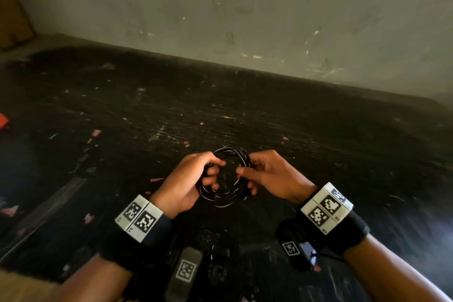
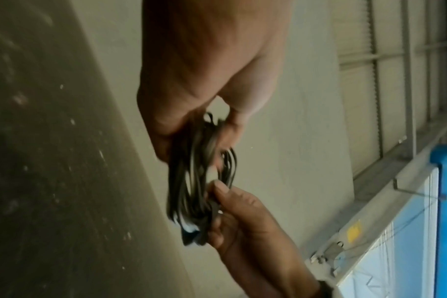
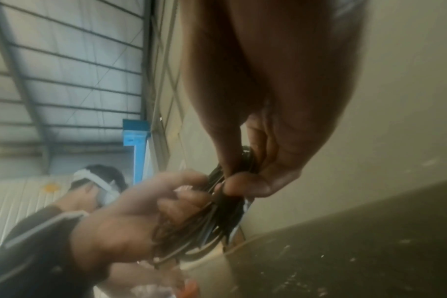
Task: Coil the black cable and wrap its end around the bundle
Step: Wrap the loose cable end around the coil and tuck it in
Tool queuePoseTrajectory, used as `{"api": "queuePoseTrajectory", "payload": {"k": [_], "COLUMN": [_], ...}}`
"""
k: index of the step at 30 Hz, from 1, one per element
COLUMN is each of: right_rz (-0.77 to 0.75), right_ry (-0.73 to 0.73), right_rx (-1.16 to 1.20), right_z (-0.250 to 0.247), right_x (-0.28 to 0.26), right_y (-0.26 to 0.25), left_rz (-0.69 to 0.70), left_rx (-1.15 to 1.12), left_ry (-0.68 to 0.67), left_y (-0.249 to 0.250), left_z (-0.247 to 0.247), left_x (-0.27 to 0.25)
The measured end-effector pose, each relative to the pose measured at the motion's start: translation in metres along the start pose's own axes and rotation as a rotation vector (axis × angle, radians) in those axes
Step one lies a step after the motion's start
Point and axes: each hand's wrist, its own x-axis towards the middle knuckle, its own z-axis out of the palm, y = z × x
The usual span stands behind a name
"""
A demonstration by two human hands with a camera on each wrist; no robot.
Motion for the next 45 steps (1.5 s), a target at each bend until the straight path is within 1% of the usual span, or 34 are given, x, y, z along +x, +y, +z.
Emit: {"api": "queuePoseTrajectory", "payload": {"k": [3,5,6,7,9,10,12,13,16,18,20,23,25,26,28,30,32,34,36,37,40,41,42,45], "right_rz": [0.008,0.031,0.041,0.033,-0.045,-0.104,-0.205,-0.226,-0.189,-0.151,-0.125,-0.099,-0.09,-0.097,-0.115,-0.118,-0.098,-0.044,0.029,0.047,0.017,0.015,0.001,-0.088], "right_ry": [-0.028,-0.061,-0.071,-0.061,0.017,0.054,0.089,0.108,0.181,0.188,0.151,0.126,0.135,0.14,0.144,0.096,-0.01,-0.095,-0.15,-0.196,-0.436,-0.494,-0.52,-0.514], "right_rx": [0.022,-0.05,-0.097,-0.123,-0.147,-0.186,-0.307,-0.36,-0.354,-0.309,-0.332,-0.528,-0.639,-0.657,-0.668,-0.647,-0.551,-0.383,-0.293,-0.331,-0.648,-0.709,-0.734,-0.813], "right_z": [0.004,0.003,0.003,0.003,0.004,0.005,0.01,0.013,0.015,0.016,0.022,0.039,0.048,0.052,0.059,0.063,0.066,0.065,0.063,0.063,0.073,0.079,0.084,0.098], "right_x": [0.002,0.004,0.004,0.005,0.007,0.008,0.009,0.01,0.011,0.01,0.01,0.009,0.008,0.008,0.009,0.011,0.012,0.012,0.012,0.011,0.01,0.008,0.006,0.002], "right_y": [0.0,0.001,0.001,0.003,0.002,0.0,-0.002,-0.003,0.002,0.007,0.01,0.014,0.018,0.019,0.023,0.026,0.031,0.038,0.051,0.057,0.077,0.082,0.086,0.092], "left_rz": [0.045,0.086,0.108,0.137,0.2,0.226,0.271,0.299,0.369,0.386,0.364,0.276,0.244,0.246,0.304,0.394,0.428,0.369,0.289,0.269,0.22,0.206,0.192,0.153], "left_rx": [-0.109,-0.124,-0.071,0.027,0.243,0.319,0.4,0.417,0.489,0.507,0.436,0.344,0.309,0.316,0.425,0.564,0.628,0.604,0.558,0.536,0.483,0.473,0.463,0.419], "left_ry": [0.062,0.064,0.083,0.118,0.171,0.165,0.125,0.118,0.157,0.214,0.292,0.411,0.413,0.405,0.38,0.38,0.416,0.451,0.49,0.505,0.533,0.541,0.553,0.586], "left_y": [0.003,0.007,0.008,0.008,0.007,0.007,0.007,0.007,0.006,0.001,-0.008,-0.016,-0.019,-0.021,-0.026,-0.032,-0.038,-0.046,-0.056,-0.061,-0.073,-0.078,-0.081,-0.089], "left_z": [0.0,0.001,0.002,0.003,0.003,0.004,0.004,0.004,0.0,-0.002,-0.002,-0.001,-0.006,-0.01,-0.015,-0.02,-0.03,-0.045,-0.062,-0.068,-0.081,-0.083,-0.086,-0.089], "left_x": [0.002,0.002,0.002,0.002,0.003,0.004,0.004,0.003,0.0,-0.001,0.001,0.004,0.003,0.002,0.001,0.002,0.002,0.004,0.004,0.003,0.0,-0.002,-0.003,-0.006]}}
